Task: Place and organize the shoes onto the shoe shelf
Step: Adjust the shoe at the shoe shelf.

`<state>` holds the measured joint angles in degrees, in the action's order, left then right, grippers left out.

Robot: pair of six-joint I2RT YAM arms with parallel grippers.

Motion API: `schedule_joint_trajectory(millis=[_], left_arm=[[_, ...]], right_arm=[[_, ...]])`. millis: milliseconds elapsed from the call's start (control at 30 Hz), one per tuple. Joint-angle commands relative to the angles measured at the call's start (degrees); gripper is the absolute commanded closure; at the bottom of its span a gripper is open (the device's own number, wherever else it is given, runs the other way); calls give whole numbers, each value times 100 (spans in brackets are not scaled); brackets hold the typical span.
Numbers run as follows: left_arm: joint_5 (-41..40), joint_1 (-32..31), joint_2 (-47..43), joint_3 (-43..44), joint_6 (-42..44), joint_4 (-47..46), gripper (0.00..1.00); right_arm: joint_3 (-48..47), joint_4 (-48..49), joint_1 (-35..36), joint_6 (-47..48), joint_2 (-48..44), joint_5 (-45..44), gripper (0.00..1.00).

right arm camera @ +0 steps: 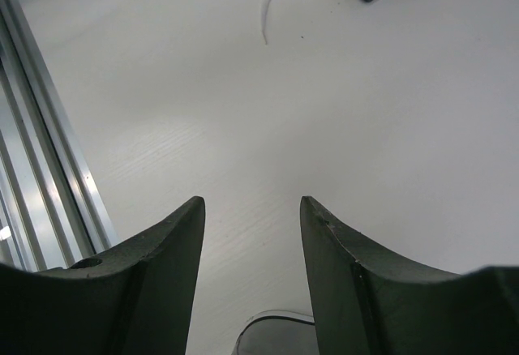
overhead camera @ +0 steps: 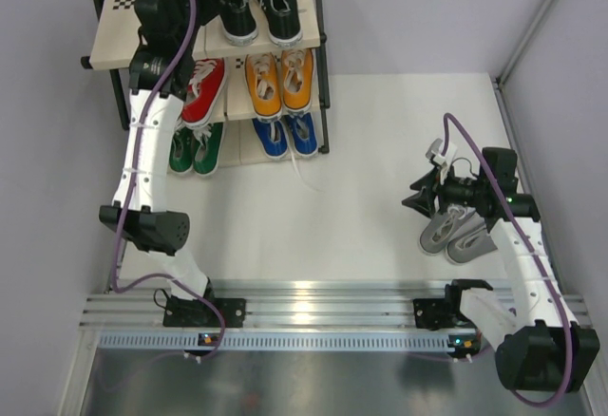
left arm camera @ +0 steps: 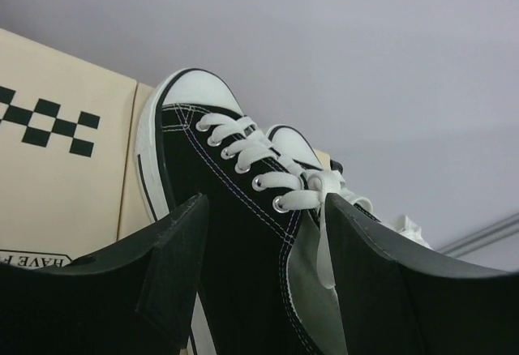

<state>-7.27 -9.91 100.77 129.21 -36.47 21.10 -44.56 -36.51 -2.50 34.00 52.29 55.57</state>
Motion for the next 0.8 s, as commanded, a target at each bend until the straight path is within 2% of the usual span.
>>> schedule_joint_trajectory(millis=[0, 367, 467, 767], left_arm=[[506, -19, -57, 17, -141, 96, 36], [692, -81, -549, -396, -9, 210, 38], [999, -90, -690, -616, -62, 210, 39], [1350, -90, -814, -730, -53, 333, 48]], right_arm=[[-124, 48, -93, 142, -70, 173, 49], [-124, 48, -93, 133, -79, 165, 50], [-115, 48, -93, 142, -79, 165, 50], [-124, 56, -93, 133, -97, 147, 50]])
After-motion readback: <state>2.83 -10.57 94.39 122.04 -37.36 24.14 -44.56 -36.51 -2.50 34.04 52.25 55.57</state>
